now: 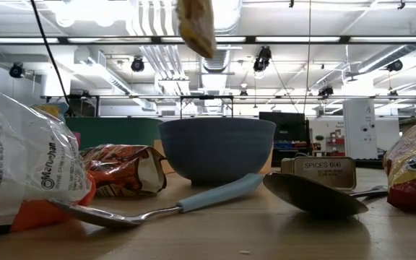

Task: Pick & Place Food Item
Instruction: Put the yellow noodle pack into the pink bin

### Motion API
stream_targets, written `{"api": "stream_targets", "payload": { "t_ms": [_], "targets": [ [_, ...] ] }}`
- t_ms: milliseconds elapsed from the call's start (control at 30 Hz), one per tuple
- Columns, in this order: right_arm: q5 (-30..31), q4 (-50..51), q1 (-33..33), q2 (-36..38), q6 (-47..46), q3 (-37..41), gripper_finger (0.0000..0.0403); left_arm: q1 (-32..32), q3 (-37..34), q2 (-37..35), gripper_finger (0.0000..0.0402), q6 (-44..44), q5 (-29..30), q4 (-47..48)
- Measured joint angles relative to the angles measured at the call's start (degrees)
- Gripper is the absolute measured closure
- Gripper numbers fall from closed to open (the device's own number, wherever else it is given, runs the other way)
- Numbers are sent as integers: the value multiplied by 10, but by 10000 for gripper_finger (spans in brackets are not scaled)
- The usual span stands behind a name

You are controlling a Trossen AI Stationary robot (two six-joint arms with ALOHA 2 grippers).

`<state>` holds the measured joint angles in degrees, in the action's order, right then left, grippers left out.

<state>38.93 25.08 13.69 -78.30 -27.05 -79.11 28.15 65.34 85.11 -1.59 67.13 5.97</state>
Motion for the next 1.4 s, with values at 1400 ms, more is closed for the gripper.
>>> {"api": "stream_targets", "payload": {
  "t_ms": [1400],
  "targets": [
    [-4, 120, 23, 1, -131, 90, 122, 352, -48, -163, 401, -609, -173, 633]
  ]
}}
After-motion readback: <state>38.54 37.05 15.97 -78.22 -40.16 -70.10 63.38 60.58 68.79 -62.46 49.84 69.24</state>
